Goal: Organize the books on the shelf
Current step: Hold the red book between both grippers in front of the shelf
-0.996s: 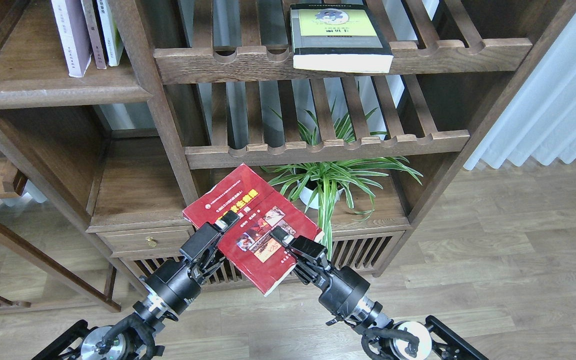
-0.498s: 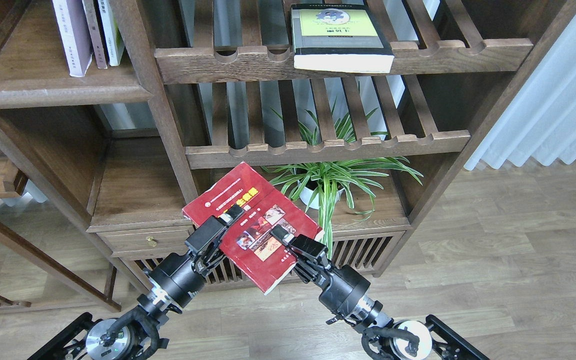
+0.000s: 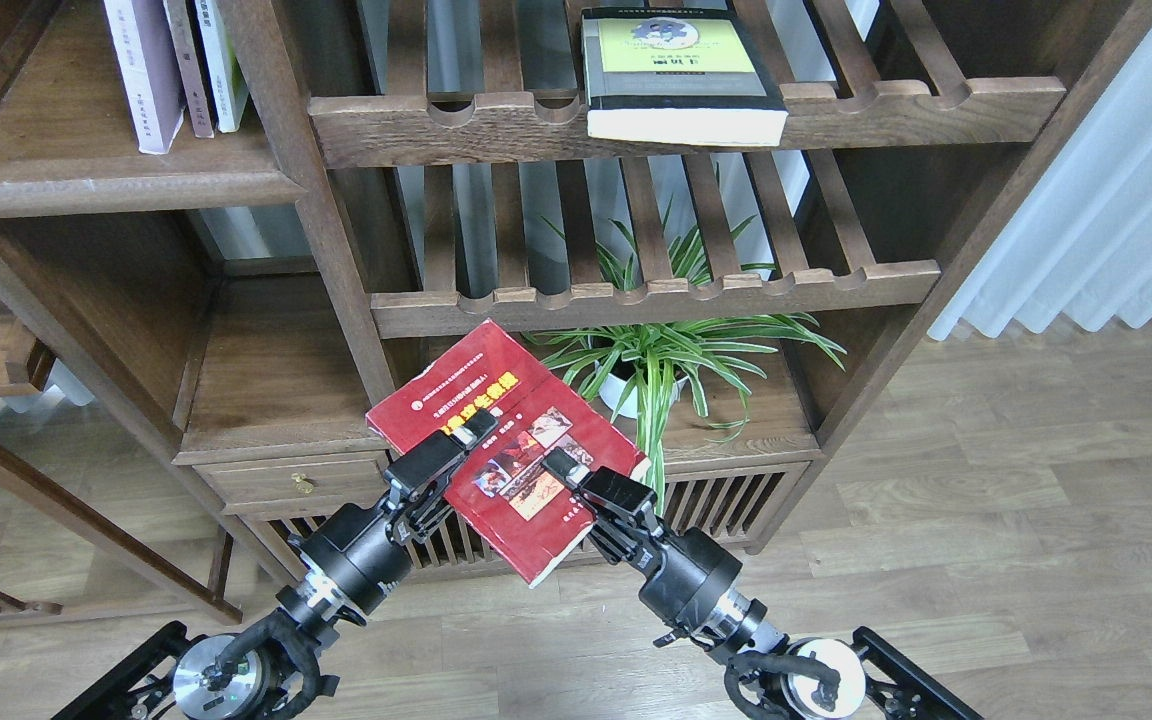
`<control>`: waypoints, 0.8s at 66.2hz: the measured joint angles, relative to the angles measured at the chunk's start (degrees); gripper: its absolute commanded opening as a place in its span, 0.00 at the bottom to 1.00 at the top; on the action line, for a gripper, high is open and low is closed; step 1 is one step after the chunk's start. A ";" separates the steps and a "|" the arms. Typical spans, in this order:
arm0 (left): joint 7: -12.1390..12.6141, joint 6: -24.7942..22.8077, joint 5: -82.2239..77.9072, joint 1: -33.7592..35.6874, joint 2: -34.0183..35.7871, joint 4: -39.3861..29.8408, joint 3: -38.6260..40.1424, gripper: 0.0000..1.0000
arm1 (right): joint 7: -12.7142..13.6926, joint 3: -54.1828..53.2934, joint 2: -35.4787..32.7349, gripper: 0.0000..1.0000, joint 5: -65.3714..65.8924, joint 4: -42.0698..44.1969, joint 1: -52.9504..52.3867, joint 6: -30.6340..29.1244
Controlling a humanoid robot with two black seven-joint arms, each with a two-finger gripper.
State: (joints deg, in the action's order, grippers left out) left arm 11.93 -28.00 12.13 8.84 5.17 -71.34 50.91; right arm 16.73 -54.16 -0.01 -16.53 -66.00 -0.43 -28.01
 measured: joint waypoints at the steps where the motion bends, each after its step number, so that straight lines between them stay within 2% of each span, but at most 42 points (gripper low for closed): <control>1: -0.03 0.00 0.00 0.00 0.02 0.00 -0.07 0.08 | 0.00 0.01 0.00 0.04 0.00 0.00 -0.01 0.00; 34: -0.36 0.00 0.26 0.38 0.18 -0.18 -0.89 0.06 | 0.01 0.04 0.00 0.07 0.01 -0.16 -0.09 0.00; 37: -0.36 0.00 0.27 0.38 0.18 -0.18 -0.92 0.06 | 0.01 0.04 0.00 0.10 0.01 -0.16 -0.09 0.00; 38: -0.36 0.00 0.27 0.38 0.18 -0.18 -0.94 0.06 | 0.01 0.04 0.00 0.16 0.01 -0.18 -0.09 0.00; 40: -0.36 0.00 0.27 0.37 0.19 -0.18 -0.95 0.06 | 0.02 0.04 0.00 0.19 0.01 -0.21 -0.09 0.00; 46: -0.36 0.00 0.28 0.33 0.19 -0.18 -0.99 0.06 | 0.02 0.04 0.00 0.25 0.01 -0.28 -0.09 0.00; 50: -0.36 0.00 0.28 0.32 0.19 -0.18 -1.00 0.06 | 0.03 0.04 0.00 0.36 0.02 -0.30 -0.09 0.00; 53: -0.36 0.00 0.28 0.31 0.19 -0.19 -1.00 0.06 | 0.03 0.04 0.00 0.41 0.02 -0.31 -0.09 0.00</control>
State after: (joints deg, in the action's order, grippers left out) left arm 11.56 -28.00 12.41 9.15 5.36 -71.53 49.91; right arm 16.77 -54.12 -0.01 -16.51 -66.31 -0.52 -28.01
